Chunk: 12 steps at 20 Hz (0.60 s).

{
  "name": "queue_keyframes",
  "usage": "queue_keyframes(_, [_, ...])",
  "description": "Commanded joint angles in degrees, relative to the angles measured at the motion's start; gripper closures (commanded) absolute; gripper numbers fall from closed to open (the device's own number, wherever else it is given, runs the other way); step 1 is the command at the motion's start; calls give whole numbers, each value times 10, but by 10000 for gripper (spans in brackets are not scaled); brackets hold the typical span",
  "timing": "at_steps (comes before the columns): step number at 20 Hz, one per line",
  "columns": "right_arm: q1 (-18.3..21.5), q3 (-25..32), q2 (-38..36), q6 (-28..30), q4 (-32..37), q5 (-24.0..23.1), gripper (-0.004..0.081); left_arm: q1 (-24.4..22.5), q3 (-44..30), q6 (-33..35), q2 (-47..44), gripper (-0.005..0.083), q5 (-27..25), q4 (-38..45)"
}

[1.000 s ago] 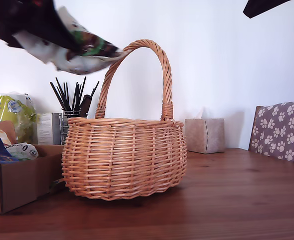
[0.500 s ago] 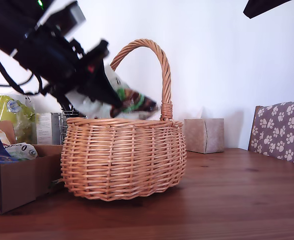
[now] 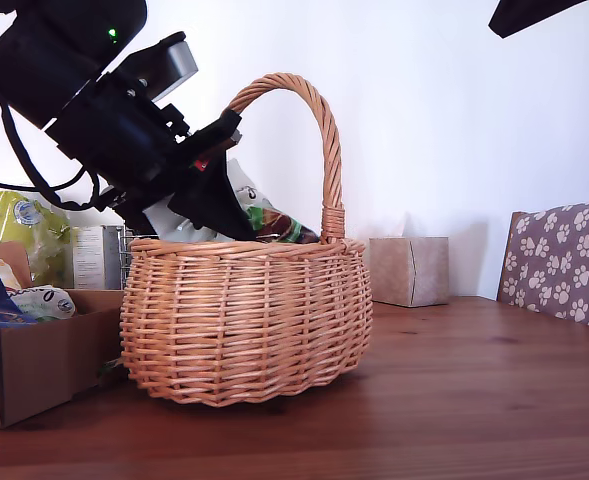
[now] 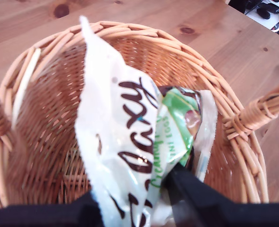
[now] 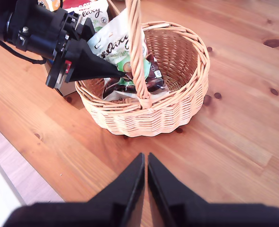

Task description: Move the bags of Easter eggs from the cardboard box on the left into the woven basket on the right side.

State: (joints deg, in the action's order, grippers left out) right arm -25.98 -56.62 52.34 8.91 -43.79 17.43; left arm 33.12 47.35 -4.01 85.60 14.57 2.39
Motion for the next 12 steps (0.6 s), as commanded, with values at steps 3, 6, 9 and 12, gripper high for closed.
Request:
queue_keyframes(3, [-3, -1, 0, 1, 2, 0, 764, 4, 18, -1, 3, 148, -1, -15])
queue_keyframes(6, [-3, -1, 0, 1, 2, 0, 764, 4, 45, 0, 2, 237, -1, -34])
queue_keyframes(9, [-3, -1, 0, 1, 1, 0, 764, 4, 87, -1, -3, 533, -1, -83])
queue_keyframes(12, [-3, -1, 0, 1, 1, 0, 764, 3, 103, 11, -26, 792, -19, -137])
